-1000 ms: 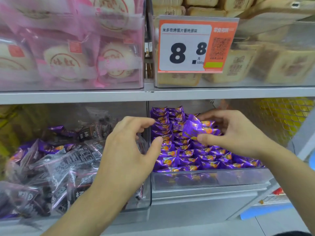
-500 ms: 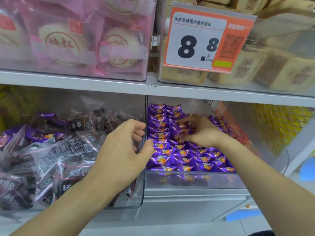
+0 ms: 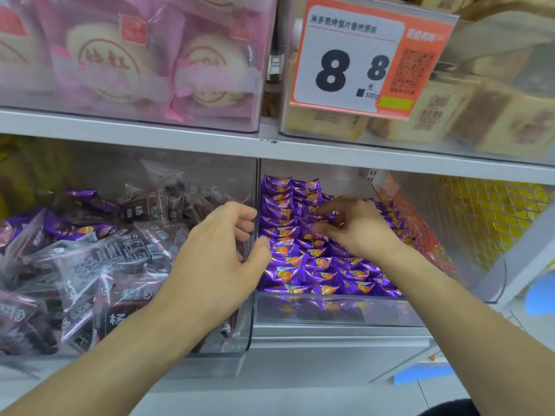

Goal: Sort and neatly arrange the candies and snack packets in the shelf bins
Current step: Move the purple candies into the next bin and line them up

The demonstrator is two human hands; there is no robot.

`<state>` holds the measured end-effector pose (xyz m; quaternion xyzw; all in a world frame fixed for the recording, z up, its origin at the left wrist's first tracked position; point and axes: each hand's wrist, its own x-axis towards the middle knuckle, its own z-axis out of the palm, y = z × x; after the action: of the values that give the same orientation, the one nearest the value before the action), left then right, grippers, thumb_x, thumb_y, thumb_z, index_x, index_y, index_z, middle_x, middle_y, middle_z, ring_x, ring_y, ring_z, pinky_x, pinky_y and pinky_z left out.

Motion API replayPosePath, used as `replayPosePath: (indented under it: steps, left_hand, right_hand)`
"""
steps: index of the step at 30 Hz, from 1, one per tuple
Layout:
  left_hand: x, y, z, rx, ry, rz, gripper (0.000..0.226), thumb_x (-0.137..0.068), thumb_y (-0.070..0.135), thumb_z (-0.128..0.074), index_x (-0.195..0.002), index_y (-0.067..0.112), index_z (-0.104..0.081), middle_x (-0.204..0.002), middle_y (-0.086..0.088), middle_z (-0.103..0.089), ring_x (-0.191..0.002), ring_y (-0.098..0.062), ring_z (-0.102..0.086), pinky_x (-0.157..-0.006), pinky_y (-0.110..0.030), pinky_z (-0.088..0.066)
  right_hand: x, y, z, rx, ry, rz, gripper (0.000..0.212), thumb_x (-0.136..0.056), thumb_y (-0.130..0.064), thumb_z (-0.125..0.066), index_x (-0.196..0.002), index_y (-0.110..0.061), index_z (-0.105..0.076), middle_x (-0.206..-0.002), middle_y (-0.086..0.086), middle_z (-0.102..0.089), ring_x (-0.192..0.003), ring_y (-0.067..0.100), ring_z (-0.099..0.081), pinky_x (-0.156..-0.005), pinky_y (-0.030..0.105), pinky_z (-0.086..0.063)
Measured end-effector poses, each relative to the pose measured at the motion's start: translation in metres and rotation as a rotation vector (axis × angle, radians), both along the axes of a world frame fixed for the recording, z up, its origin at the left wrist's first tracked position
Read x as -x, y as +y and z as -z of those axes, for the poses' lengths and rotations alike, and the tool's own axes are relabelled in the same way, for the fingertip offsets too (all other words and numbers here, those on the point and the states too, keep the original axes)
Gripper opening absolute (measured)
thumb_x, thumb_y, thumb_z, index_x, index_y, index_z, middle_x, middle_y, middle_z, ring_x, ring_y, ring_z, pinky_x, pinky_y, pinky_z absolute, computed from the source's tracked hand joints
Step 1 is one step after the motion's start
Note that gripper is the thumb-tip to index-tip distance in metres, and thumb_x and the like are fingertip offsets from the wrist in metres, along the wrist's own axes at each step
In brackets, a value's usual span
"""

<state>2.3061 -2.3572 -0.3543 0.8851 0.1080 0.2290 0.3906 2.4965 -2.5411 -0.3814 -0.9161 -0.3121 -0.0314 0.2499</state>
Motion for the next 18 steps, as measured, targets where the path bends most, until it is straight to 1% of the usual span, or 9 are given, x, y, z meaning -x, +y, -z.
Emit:
replayPosePath:
  steps: [2,4,6,10,12,13,15,17,18]
  left_hand:
    - [0.000,0.000,0.001,-0.001,-0.007,0.003,0.033,-0.086,0.030,-0.064,-0.118,0.023,-0.059,-0.098,0.017,-0.058,-0.080,-0.002,-0.058,-0.073,-0.016,-0.044]
    - [0.001,0.000,0.001,-0.005,-0.010,0.008,0.033,-0.087,0.030,-0.064,-0.118,0.024,-0.059,-0.098,0.018,-0.058,-0.081,-0.002,-0.058,-0.072,-0.015,-0.043]
    - [0.001,0.000,0.001,-0.006,-0.015,0.014,0.034,-0.087,0.030,-0.063,-0.120,0.023,-0.059,-0.099,0.018,-0.058,-0.085,-0.001,-0.058,-0.073,-0.016,-0.045]
    - [0.001,0.000,0.001,-0.009,-0.014,0.017,0.034,-0.088,0.032,-0.063,-0.120,0.023,-0.059,-0.100,0.017,-0.057,-0.081,-0.002,-0.057,-0.073,-0.015,-0.044]
    - [0.003,-0.001,0.000,-0.009,-0.019,0.024,0.037,-0.086,0.038,-0.060,-0.120,0.023,-0.059,-0.101,0.017,-0.057,-0.080,-0.002,-0.057,-0.071,-0.012,-0.043]
    - [0.005,-0.001,-0.002,-0.010,-0.020,0.029,0.039,-0.085,0.043,-0.058,-0.119,0.025,-0.059,-0.101,0.018,-0.057,-0.082,-0.002,-0.058,-0.071,-0.010,-0.042]
    - [0.012,0.002,-0.007,-0.016,-0.021,0.026,0.040,-0.083,0.049,-0.055,-0.117,0.028,-0.059,-0.102,0.019,-0.057,-0.088,0.001,-0.058,-0.074,-0.009,-0.042]
    - [0.023,0.012,-0.011,-0.061,-0.013,-0.001,0.035,-0.084,0.046,-0.056,-0.114,0.030,-0.058,-0.103,0.020,-0.057,-0.095,0.006,-0.055,-0.079,-0.008,-0.041]
    - [0.030,0.020,-0.013,-0.088,-0.008,-0.036,0.031,-0.085,0.042,-0.059,-0.114,0.030,-0.058,-0.104,0.021,-0.057,-0.096,0.007,-0.054,-0.080,-0.008,-0.039]
  right_hand:
    - [0.000,-0.003,0.000,-0.040,0.030,-0.009,0.026,-0.079,-0.030,-0.082,-0.103,-0.022,-0.076,-0.111,-0.006,-0.066,-0.078,0.012,-0.065,-0.073,0.026,-0.048]
    - [0.000,-0.004,0.000,-0.014,0.012,-0.022,0.023,-0.077,-0.026,-0.083,-0.099,-0.019,-0.077,-0.115,-0.004,-0.060,-0.080,0.014,-0.064,-0.074,0.024,-0.045]
    - [0.001,-0.003,0.001,0.028,-0.031,-0.019,0.023,-0.078,-0.025,-0.083,-0.099,-0.017,-0.077,-0.115,-0.003,-0.055,-0.085,0.018,-0.062,-0.076,0.026,-0.043]
    - [0.000,-0.003,0.003,0.056,-0.069,-0.024,0.026,-0.080,-0.027,-0.081,-0.104,-0.019,-0.076,-0.117,-0.001,-0.056,-0.099,0.020,-0.060,-0.082,0.030,-0.045]
    - [0.002,-0.006,-0.001,0.069,-0.082,-0.018,0.033,-0.081,-0.031,-0.080,-0.111,-0.021,-0.072,-0.119,-0.001,-0.059,-0.105,0.020,-0.060,-0.086,0.031,-0.047]
    - [0.005,-0.007,-0.005,0.058,-0.097,-0.002,0.035,-0.082,-0.032,-0.079,-0.114,-0.020,-0.070,-0.119,-0.001,-0.061,-0.104,0.019,-0.061,-0.087,0.030,-0.047]
    - [0.013,-0.008,-0.017,-0.023,-0.131,0.035,0.030,-0.084,-0.029,-0.078,-0.111,-0.020,-0.069,-0.106,-0.005,-0.068,-0.094,0.012,-0.065,-0.086,0.027,-0.050]
    - [0.031,-0.002,-0.030,-0.168,-0.120,0.042,0.014,-0.085,-0.020,-0.076,-0.097,-0.024,-0.070,-0.087,-0.015,-0.070,-0.078,-0.002,-0.065,-0.079,0.018,-0.051]
    - [0.043,0.004,-0.035,-0.244,-0.093,0.027,0.011,-0.084,-0.017,-0.076,-0.090,-0.024,-0.070,-0.080,-0.018,-0.070,-0.074,-0.003,-0.065,-0.075,0.013,-0.050]
